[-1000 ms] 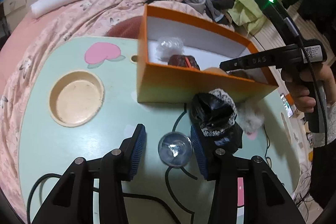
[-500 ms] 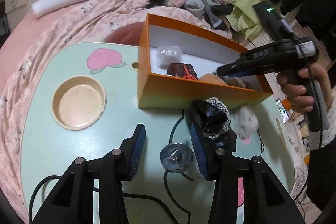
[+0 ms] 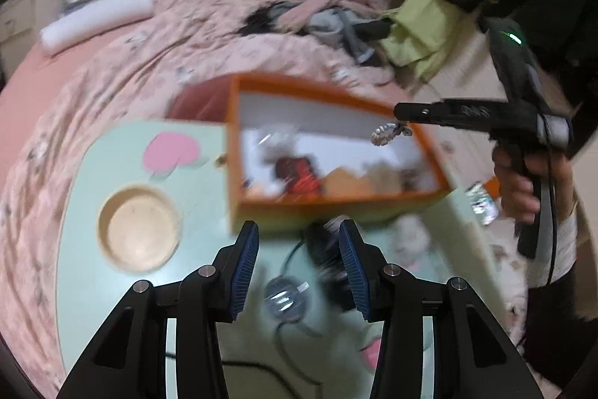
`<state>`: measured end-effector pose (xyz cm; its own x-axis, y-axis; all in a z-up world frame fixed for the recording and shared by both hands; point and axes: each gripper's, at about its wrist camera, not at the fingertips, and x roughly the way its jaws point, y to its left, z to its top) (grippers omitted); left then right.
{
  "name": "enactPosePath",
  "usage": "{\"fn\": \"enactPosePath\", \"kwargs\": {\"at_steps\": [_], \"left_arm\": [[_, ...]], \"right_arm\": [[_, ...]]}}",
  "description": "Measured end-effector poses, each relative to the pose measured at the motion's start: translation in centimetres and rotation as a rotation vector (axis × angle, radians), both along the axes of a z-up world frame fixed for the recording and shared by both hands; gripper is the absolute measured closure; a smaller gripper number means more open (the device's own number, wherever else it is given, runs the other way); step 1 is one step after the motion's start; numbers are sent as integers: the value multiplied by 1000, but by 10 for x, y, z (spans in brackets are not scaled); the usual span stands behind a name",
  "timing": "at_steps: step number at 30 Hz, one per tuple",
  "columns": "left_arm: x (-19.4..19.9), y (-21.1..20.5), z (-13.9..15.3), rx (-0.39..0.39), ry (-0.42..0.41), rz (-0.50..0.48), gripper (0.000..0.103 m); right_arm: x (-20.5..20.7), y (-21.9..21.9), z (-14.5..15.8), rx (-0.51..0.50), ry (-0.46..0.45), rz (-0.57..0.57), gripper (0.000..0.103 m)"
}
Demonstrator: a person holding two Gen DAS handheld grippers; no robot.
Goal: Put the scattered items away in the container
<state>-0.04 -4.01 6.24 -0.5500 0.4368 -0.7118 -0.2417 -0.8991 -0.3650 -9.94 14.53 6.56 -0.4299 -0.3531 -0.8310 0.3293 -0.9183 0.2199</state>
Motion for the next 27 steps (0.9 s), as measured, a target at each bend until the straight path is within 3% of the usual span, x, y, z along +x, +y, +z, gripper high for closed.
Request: {"fn": "enactPosePath", "kwargs": {"at_steps": [2, 4, 7, 11, 15, 20, 24, 27], "left_arm": [[-14, 13, 18, 50, 22, -63, 52], [-30, 32, 29, 60, 32, -117, 51], [-65, 66, 27, 32, -42, -171, 51], [-100, 117, 0, -74, -157, -293, 51], [-115, 141, -29, -140, -259, -318, 52], [-117, 162, -51, -248, -300, -347, 59], [-114, 164, -53, -273, -287, -370, 69], [-115, 158, -52, -239, -278, -369, 73]], "right_arm": [[21, 17, 22, -75, 55, 6, 87], [38, 29, 32, -125, 81, 16, 87], [66, 41, 31, -180, 76, 35, 86], [93, 57, 2, -196, 3, 32, 86], [108, 65, -38, -210, -98, 9, 86], [108, 71, -71, -225, -123, -61, 85], [108, 77, -78, -293, -132, -101, 80], [109, 81, -73, -311, -116, -105, 80]]}}
